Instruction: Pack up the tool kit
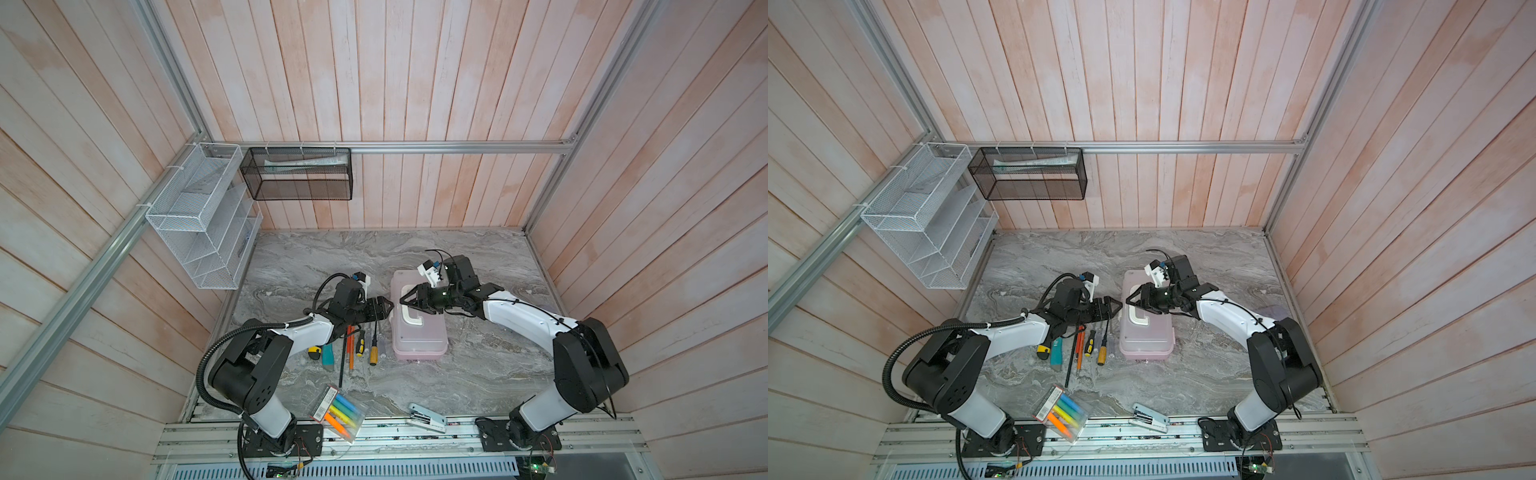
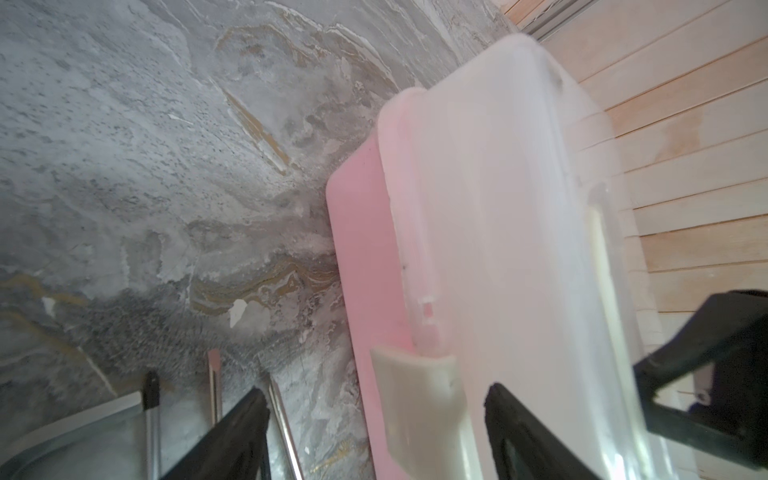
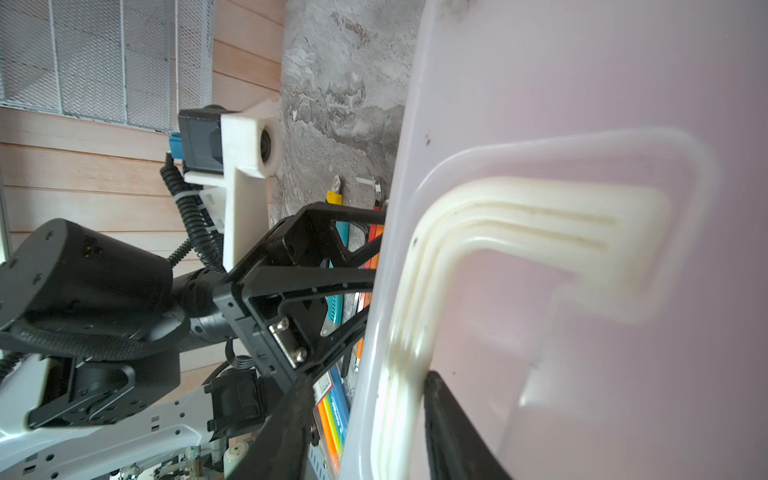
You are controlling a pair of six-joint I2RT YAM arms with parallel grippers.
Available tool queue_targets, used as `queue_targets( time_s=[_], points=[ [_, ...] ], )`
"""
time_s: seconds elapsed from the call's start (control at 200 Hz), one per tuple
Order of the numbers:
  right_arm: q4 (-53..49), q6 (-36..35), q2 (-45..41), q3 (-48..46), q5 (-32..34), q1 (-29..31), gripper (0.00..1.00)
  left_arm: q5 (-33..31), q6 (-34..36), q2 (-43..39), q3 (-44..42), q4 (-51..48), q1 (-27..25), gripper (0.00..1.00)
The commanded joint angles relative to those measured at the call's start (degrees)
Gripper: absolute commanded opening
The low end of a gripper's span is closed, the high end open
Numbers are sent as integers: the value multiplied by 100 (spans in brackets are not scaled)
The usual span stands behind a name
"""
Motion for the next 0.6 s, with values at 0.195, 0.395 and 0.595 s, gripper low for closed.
queue_targets(
  time_s=[0.195,0.395,0.595],
  points=[
    [-1316,-654,649,523,939,399,45,359,105,110,208,386,-182,84],
    [947,313,501,-501,-702,203,41,500,172,193,256,462,-182,84],
    [1594,415,502,-740,-1195,169,40,543,262,279,392,388,-175,84]
  ],
)
